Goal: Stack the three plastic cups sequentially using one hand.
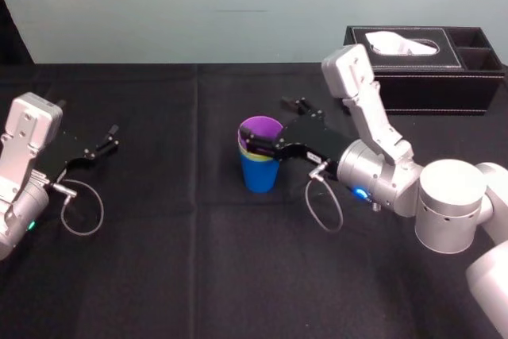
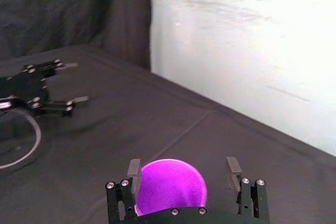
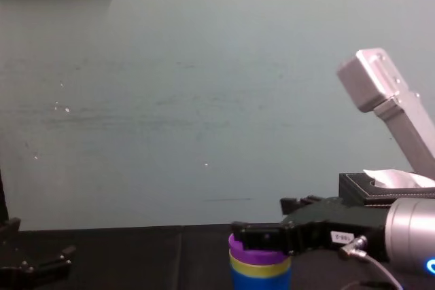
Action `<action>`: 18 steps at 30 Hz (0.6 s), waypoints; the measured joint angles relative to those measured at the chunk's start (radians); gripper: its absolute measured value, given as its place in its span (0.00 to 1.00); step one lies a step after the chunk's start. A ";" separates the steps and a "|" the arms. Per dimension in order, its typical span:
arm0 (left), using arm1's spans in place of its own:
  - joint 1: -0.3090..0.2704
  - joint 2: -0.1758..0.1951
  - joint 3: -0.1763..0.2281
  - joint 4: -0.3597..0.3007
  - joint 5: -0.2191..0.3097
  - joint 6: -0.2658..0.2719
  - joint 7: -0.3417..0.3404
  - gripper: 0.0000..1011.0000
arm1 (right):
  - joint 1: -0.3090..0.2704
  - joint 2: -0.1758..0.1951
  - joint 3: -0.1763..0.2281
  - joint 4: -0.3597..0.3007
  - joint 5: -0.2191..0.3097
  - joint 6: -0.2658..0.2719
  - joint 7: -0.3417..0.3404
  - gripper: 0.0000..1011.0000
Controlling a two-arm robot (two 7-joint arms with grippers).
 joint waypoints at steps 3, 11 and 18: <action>0.000 0.000 0.000 0.000 0.000 0.000 0.000 1.00 | -0.016 -0.007 0.018 -0.009 -0.004 -0.011 -0.029 0.99; 0.000 0.000 0.000 0.000 0.000 0.000 0.000 1.00 | -0.087 -0.042 0.105 -0.044 -0.003 -0.053 -0.121 0.99; 0.000 0.000 0.000 0.000 0.000 0.000 0.000 1.00 | -0.135 -0.058 0.158 -0.059 -0.014 -0.053 -0.180 0.99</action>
